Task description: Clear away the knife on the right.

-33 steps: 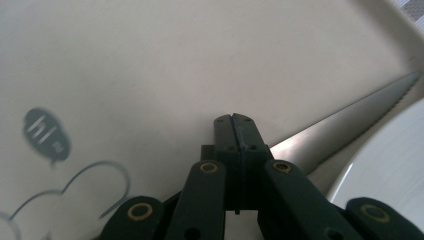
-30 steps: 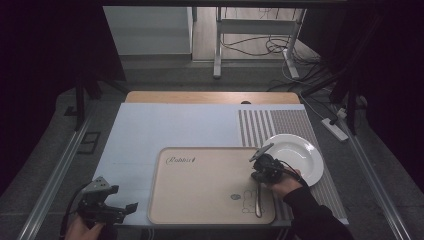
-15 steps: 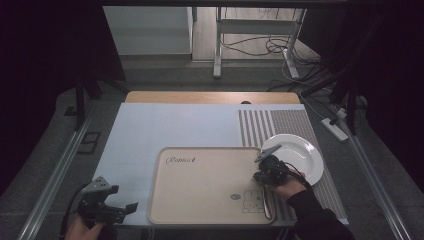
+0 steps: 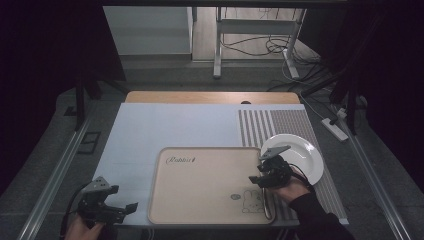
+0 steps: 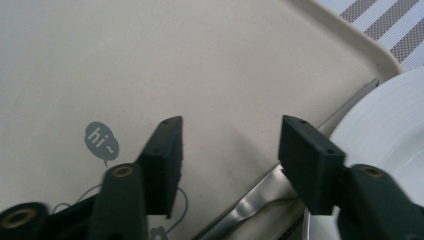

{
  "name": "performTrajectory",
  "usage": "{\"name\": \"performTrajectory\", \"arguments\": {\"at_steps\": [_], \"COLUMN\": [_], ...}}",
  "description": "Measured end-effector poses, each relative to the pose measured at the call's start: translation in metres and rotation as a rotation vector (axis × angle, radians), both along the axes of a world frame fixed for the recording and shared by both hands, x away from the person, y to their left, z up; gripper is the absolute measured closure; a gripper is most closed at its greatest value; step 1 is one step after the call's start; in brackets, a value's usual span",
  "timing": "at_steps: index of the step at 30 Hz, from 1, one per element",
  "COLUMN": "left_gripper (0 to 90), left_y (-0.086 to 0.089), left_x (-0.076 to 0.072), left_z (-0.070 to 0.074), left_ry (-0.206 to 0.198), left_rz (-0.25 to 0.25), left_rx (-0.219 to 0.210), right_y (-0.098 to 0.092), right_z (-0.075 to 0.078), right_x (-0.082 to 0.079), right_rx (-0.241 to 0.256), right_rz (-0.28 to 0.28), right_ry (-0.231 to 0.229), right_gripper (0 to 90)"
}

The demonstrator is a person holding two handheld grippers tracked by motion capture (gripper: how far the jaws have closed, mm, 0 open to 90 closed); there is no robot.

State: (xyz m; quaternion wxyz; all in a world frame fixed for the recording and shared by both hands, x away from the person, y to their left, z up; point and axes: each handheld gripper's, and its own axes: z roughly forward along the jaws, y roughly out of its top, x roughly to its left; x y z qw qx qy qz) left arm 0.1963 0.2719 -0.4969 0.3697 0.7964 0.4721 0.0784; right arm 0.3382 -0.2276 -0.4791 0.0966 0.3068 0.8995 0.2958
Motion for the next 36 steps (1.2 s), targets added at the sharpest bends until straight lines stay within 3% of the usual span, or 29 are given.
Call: {"name": "performTrajectory", "arguments": {"at_steps": [13,17,31,36], "left_gripper": [1.2,1.2,1.0,1.0], "left_y": [0.000,-0.001,0.001,0.000], "left_x": [0.000,0.001,0.001,0.001], "left_z": [0.000,0.000,-0.001,-0.001], "left_ry": [0.002,0.006,0.010,0.012], "left_rz": [-0.022,-0.024,-0.037,-0.036], "left_rx": [-0.005,-0.007,-0.023,-0.022], "right_y": [0.001,-0.003,-0.038,-0.051], "right_z": [0.000,-0.002,-0.003,-0.003], "right_x": [-0.011,-0.013,-0.025,-0.033], "right_rx": [0.060,0.054,0.088,0.091], "right_rz": [-0.023,-0.040,-0.163,-0.230], "right_ry": [-0.026,-0.028,-0.064,-0.097], "right_gripper": [9.9,2.6,0.0,0.0]}}
